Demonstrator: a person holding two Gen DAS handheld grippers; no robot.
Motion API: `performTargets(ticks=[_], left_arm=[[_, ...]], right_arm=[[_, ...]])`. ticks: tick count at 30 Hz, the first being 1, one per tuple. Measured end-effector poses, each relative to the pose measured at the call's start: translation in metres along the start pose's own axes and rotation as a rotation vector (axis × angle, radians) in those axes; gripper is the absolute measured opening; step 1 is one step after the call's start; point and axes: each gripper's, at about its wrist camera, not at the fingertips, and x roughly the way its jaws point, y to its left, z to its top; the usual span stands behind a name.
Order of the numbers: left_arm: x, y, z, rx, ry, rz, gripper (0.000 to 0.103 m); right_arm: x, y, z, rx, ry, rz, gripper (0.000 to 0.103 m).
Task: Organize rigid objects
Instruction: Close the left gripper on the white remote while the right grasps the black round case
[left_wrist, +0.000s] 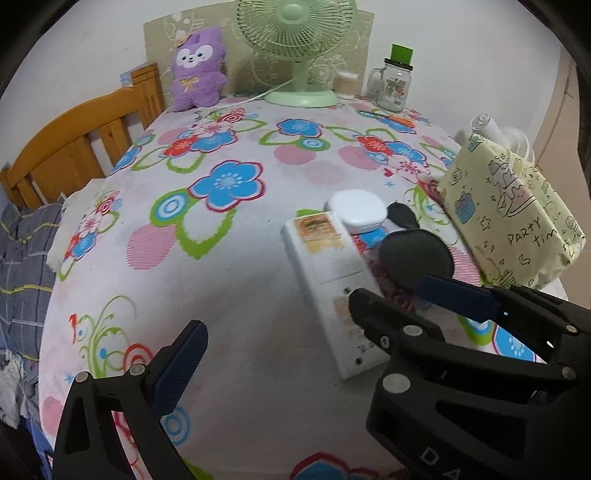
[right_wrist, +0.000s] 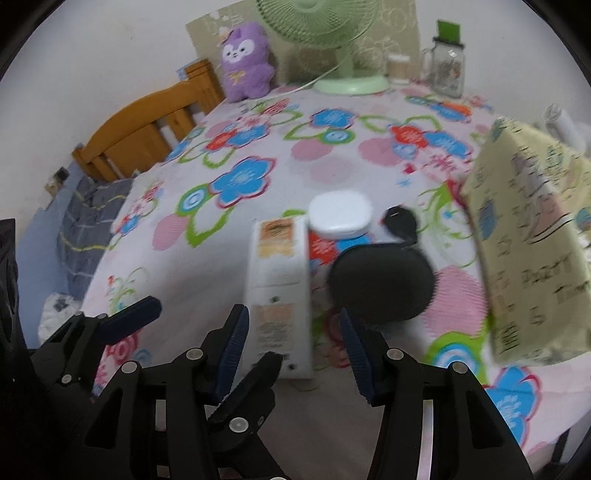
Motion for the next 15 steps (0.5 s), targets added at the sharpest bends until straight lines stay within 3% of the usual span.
performTargets(ticks=[8, 15], left_arm=[[0.02, -0.021, 0.013, 0.022, 0.023, -0.036, 0.101], [0.037, -0.025, 0.018, -0.003, 0.062, -0.077, 0.089]], right_arm=[[0.0, -0.028, 0.007, 0.033, -0.023, -0.14, 0.056], [0.011, -0.043, 0.014, 0.059, -0.022, -0.192, 0.062]])
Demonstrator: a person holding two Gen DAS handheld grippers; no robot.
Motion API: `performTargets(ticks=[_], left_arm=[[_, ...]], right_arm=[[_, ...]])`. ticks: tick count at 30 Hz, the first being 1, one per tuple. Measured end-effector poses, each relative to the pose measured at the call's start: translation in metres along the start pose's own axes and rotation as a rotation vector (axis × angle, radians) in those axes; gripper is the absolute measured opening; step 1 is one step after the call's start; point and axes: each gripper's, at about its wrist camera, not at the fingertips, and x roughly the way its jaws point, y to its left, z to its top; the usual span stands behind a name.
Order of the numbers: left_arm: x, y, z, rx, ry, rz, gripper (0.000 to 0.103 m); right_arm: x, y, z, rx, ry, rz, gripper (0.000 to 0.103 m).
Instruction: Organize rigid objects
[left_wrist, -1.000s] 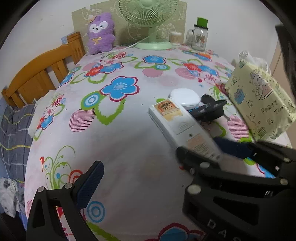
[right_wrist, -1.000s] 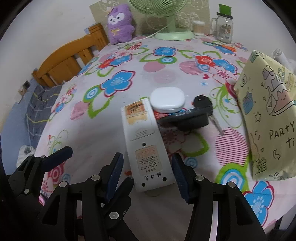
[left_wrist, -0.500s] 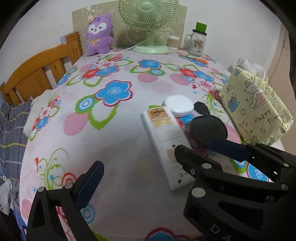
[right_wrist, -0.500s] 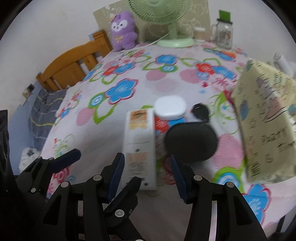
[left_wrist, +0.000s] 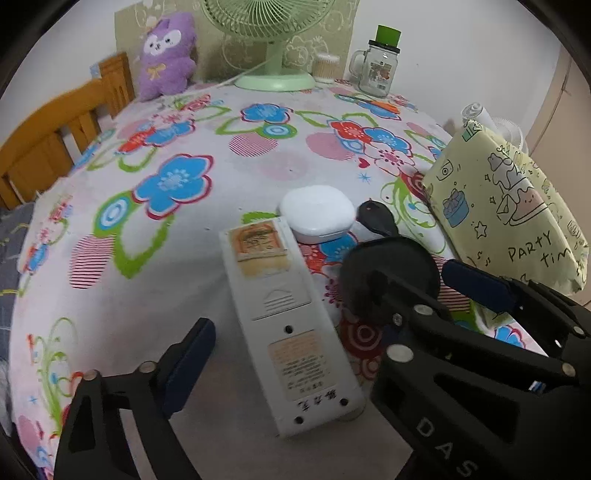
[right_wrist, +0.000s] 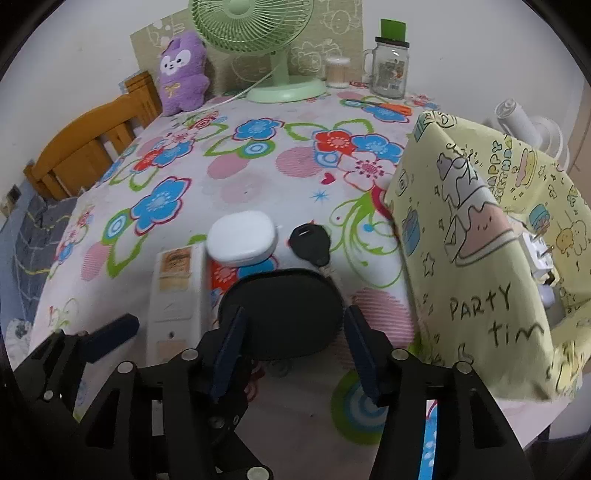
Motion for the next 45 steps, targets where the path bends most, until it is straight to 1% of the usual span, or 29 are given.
performTargets(ticks=[1, 3, 4, 6, 7, 8, 14, 16, 18, 20, 24, 25, 27, 28, 31, 33, 36, 39, 45], left_arm=[[0.002, 0.0, 0.001, -0.006, 0.004, -0.007, 0.089], [0.002, -0.001, 0.001, -0.001, -0.011, 0.003, 0.083], [0.002, -0.001, 0.002, 0.003, -0.018, 0.012, 0.082], [0.003, -0.001, 0.003, 0.007, -0.03, 0.029, 0.067], [0.003, -0.001, 0.004, 0.01, -0.037, 0.055, 0.061], [0.003, 0.0, 0.004, 0.016, -0.044, 0.069, 0.059], [0.003, 0.003, 0.003, 0.03, -0.055, 0.065, 0.053], [0.002, 0.004, 0.002, 0.032, -0.052, 0.067, 0.051], [0.0, 0.007, 0.002, 0.029, -0.049, 0.062, 0.048], [-0.002, 0.008, 0.001, 0.028, -0.048, 0.058, 0.046], [-0.002, 0.007, 0.0, 0.041, -0.051, 0.069, 0.046], [0.0, 0.006, 0.0, 0.037, -0.047, 0.071, 0.047], [0.001, 0.005, 0.0, 0.045, -0.046, 0.084, 0.049], [0.002, 0.004, 0.001, 0.044, -0.049, 0.095, 0.049], [0.004, 0.002, 0.003, 0.043, -0.058, 0.102, 0.051], [0.004, 0.002, 0.004, 0.043, -0.058, 0.101, 0.046], [0.003, 0.003, 0.003, 0.042, -0.054, 0.091, 0.045], [-0.001, 0.003, 0.002, 0.039, -0.053, 0.081, 0.045], [-0.022, -0.001, 0.001, 0.044, -0.09, 0.087, 0.045]], right_arm=[[0.002, 0.0, 0.001, -0.001, 0.001, -0.005, 0.063], [0.007, -0.001, 0.003, -0.003, 0.005, -0.015, 0.063], [0.009, 0.0, 0.005, -0.006, 0.005, -0.019, 0.063], [0.011, 0.001, 0.007, -0.014, -0.006, -0.027, 0.064], [0.011, 0.002, 0.007, -0.02, -0.01, -0.034, 0.066], [0.013, 0.003, 0.008, -0.03, -0.01, -0.038, 0.067], [0.022, 0.005, 0.009, -0.026, 0.018, -0.001, 0.072], [0.022, 0.008, 0.009, -0.035, 0.016, 0.006, 0.08], [0.022, 0.01, 0.009, -0.037, 0.014, 0.01, 0.083], [0.023, 0.01, 0.009, -0.028, 0.02, 0.018, 0.084], [0.025, 0.01, 0.007, -0.021, 0.02, 0.024, 0.084], [0.027, 0.009, 0.007, -0.017, 0.021, 0.025, 0.083], [0.027, 0.008, 0.007, -0.013, 0.022, 0.003, 0.077], [0.027, 0.007, 0.007, -0.011, 0.023, -0.013, 0.077], [0.027, 0.003, 0.007, 0.007, 0.016, -0.016, 0.077], [0.025, 0.003, 0.008, 0.006, 0.009, -0.021, 0.077], [0.022, 0.005, 0.008, -0.01, -0.001, -0.025, 0.077], [0.019, 0.005, 0.008, -0.009, 0.0, -0.019, 0.077], [0.001, 0.008, 0.007, -0.013, -0.036, -0.012, 0.077]])
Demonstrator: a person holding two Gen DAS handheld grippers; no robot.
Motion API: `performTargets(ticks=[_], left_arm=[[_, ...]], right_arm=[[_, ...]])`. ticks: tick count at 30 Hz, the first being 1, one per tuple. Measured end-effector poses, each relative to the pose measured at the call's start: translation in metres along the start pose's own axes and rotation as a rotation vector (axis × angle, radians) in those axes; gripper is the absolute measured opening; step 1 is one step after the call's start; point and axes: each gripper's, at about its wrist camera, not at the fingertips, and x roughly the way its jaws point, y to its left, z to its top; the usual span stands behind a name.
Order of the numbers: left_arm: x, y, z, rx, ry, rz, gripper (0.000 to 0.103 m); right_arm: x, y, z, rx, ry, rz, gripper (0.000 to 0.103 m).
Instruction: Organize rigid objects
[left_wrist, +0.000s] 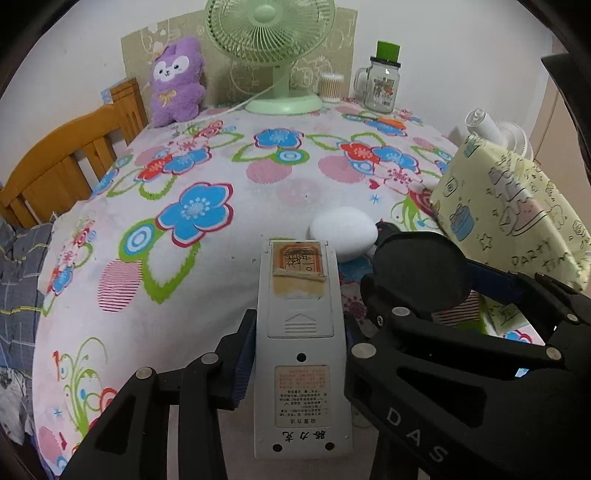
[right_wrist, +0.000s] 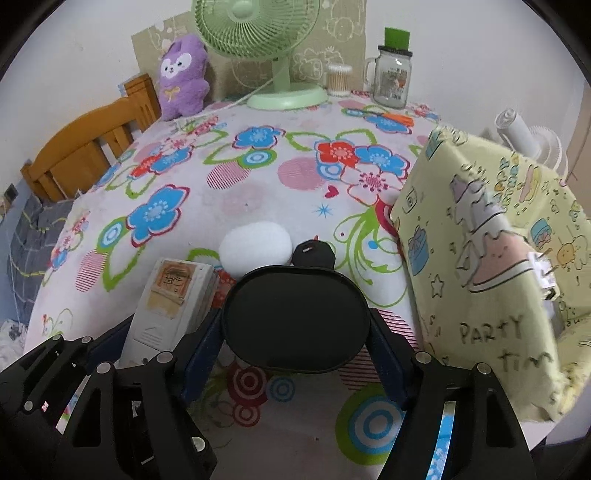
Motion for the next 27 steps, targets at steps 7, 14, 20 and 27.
performTargets(ticks=[7, 14, 20, 27], left_arm=[[-0.024, -0.005, 0.001, 0.011, -0.042, -0.001, 0.045], [-0.046, -0.012, 0.003, 0.021, -0.08, -0.001, 0.045], [-0.064, -0.021, 0.005, 0.038, -0.107, -0.005, 0.045], [-0.077, -0.036, 0.01, 0.059, -0.13, -0.009, 0.045]], right_arm=[[-0.029, 0.002, -0.001, -0.003, -0.051, 0.012, 0.077], [-0.056, -0.002, -0.002, -0.002, -0.095, 0.01, 0.077], [-0.077, -0.007, -0.002, 0.001, -0.125, -0.001, 0.077], [-0.095, -0.019, -0.001, 0.015, -0.152, -0.011, 0.077]])
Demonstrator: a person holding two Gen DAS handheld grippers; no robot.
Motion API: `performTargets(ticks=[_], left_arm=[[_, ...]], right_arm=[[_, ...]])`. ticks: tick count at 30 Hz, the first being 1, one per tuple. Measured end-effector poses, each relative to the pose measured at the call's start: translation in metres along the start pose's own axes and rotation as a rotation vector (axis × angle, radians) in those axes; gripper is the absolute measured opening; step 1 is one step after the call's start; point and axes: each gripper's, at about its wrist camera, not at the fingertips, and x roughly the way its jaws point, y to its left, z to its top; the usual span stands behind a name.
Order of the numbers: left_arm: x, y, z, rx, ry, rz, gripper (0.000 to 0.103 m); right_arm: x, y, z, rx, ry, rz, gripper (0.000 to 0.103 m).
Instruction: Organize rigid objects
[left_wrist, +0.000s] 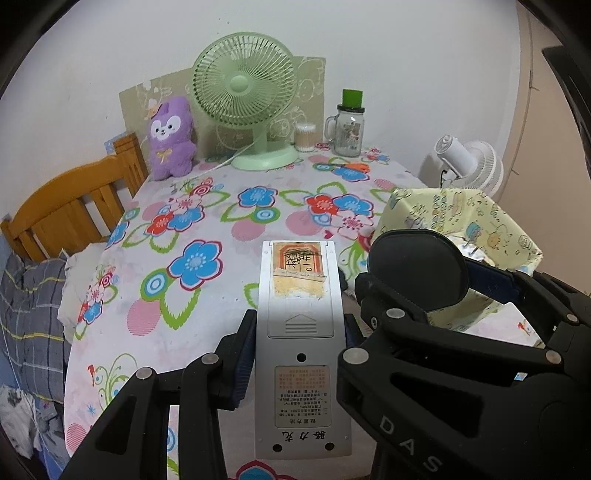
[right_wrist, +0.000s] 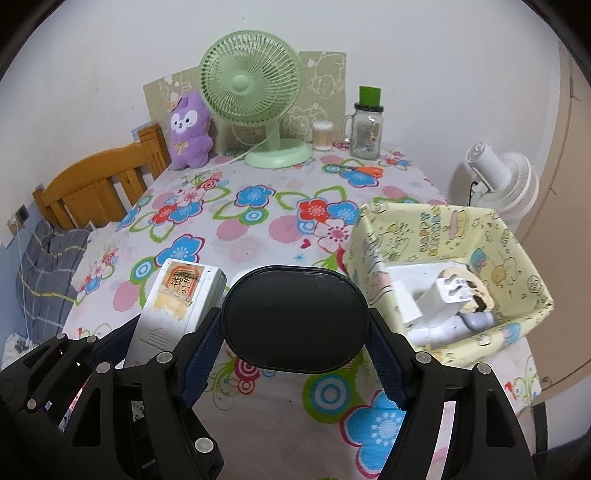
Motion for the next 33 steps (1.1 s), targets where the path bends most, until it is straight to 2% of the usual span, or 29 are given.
performTargets(ticks=[15, 33], left_arm=[[-0.008, -0.037, 0.03, 0.046, -0.052, -0.017, 0.045], [0.019, -0.091, 0.063, 0.119, -0.057, -0.101, 0.045]], right_arm=[[-0.019, -0.04, 0.022, 0.032, -0.053, -0.024, 0.077], [-0.013, -0.101, 0.042, 0.09, -0.063, -0.106, 0.077]])
